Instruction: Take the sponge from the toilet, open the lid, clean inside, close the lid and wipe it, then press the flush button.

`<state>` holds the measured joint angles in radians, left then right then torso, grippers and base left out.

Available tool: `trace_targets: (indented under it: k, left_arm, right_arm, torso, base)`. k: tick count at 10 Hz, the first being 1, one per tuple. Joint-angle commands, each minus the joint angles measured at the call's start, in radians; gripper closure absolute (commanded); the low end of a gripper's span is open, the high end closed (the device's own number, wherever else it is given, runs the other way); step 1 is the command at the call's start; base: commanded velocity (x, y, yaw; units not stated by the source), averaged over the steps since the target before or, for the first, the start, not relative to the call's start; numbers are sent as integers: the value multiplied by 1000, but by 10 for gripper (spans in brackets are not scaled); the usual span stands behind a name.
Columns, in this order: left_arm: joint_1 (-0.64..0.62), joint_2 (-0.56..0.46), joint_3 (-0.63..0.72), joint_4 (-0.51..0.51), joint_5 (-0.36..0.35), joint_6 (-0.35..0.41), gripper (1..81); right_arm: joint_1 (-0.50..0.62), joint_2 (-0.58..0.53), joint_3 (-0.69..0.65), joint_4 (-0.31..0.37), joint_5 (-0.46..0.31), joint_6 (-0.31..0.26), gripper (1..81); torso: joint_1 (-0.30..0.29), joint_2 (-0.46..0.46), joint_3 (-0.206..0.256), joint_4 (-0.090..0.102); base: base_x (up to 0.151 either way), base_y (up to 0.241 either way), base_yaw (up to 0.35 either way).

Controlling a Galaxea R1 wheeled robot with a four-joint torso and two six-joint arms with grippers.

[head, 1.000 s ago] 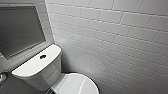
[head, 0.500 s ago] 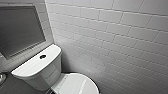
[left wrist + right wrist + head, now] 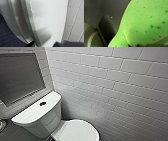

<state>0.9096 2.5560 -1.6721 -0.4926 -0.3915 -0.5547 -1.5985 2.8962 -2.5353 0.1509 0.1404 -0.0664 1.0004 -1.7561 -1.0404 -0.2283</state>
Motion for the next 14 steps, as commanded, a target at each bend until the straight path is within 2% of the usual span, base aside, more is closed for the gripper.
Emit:
trace_targets:
  k: [1, 8, 14]
  left_arm:
    - [-172, -48, 127, 91, -96, 9, 10]
    - [-172, -170, 374, 94, -239, -2, 10]
    - [-172, -245, 417, 94, -263, -169, 10]
  right_arm:
    - [18, 1, 8, 1, -56, 0, 811]
    - [24, 2, 9, 0, -56, 0, 811]
    - [25, 5, 11, -1, -56, 0, 811]
  torso:
    - [0, 0, 0, 0]
    - [0, 0, 0, 0]
    - [0, 0, 0, 0]
  base:
    - [0, 0, 0]
    - [0, 0, 0]
    - [0, 0, 0]
